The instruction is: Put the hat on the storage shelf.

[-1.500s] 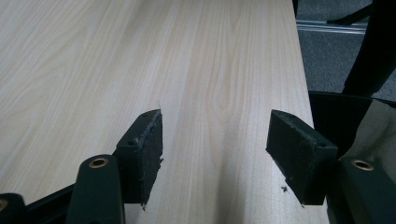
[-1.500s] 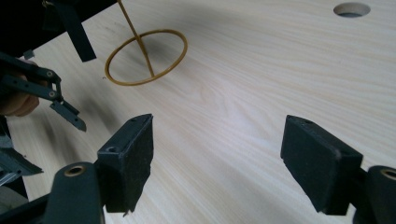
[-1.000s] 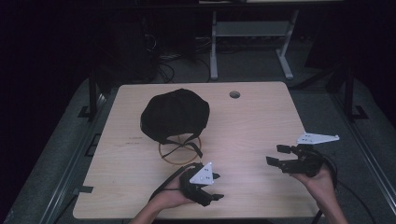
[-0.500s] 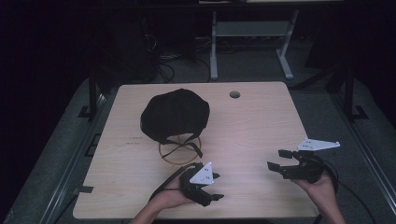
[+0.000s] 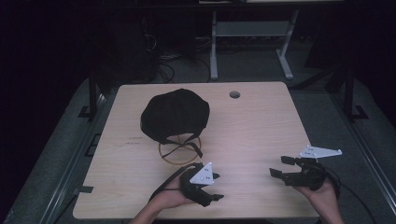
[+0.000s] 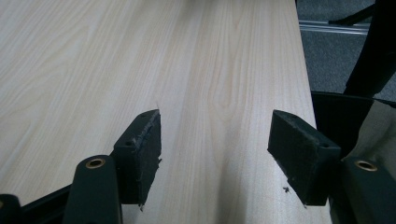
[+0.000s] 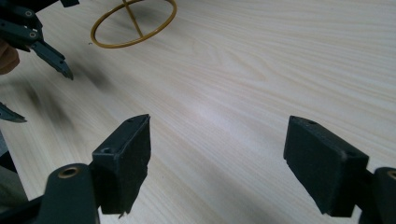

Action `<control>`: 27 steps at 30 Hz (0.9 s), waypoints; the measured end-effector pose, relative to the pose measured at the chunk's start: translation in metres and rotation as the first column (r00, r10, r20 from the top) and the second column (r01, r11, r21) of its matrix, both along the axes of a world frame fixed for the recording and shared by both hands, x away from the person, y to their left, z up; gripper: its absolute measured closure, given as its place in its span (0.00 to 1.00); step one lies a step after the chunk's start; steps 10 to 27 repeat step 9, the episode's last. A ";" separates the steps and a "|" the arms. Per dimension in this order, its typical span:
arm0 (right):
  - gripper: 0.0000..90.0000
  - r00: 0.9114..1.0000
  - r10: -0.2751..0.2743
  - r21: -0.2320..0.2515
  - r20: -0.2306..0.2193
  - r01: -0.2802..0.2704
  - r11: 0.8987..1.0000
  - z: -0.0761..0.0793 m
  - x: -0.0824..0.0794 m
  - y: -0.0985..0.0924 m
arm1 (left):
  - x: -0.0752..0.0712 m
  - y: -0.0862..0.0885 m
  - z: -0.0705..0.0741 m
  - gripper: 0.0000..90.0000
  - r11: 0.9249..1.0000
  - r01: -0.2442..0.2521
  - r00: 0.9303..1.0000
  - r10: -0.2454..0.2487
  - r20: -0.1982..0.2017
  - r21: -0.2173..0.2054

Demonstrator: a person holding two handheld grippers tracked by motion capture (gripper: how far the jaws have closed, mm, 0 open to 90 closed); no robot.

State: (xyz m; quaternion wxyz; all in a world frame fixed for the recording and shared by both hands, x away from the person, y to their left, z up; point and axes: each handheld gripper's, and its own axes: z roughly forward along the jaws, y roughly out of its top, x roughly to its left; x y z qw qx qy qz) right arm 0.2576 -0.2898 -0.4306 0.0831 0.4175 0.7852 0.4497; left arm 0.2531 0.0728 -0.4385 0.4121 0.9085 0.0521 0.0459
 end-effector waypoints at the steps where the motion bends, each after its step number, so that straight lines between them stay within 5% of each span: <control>1: 0.25 1.000 -0.003 0.001 -0.003 0.003 1.000 -0.001 -0.001 0.000 | 0.000 0.000 0.000 0.38 1.000 0.000 1.000 0.000 0.001 0.001; 9: 0.23 1.000 -0.016 0.004 0.027 0.016 1.000 -0.010 -0.013 0.003 | 0.002 0.000 -0.001 0.38 1.000 -0.004 1.000 0.004 -0.002 -0.005; 27: 0.23 1.000 -0.016 0.004 0.027 0.016 1.000 -0.010 -0.013 0.003 | 0.002 0.000 -0.001 0.38 1.000 -0.004 1.000 0.004 -0.002 -0.005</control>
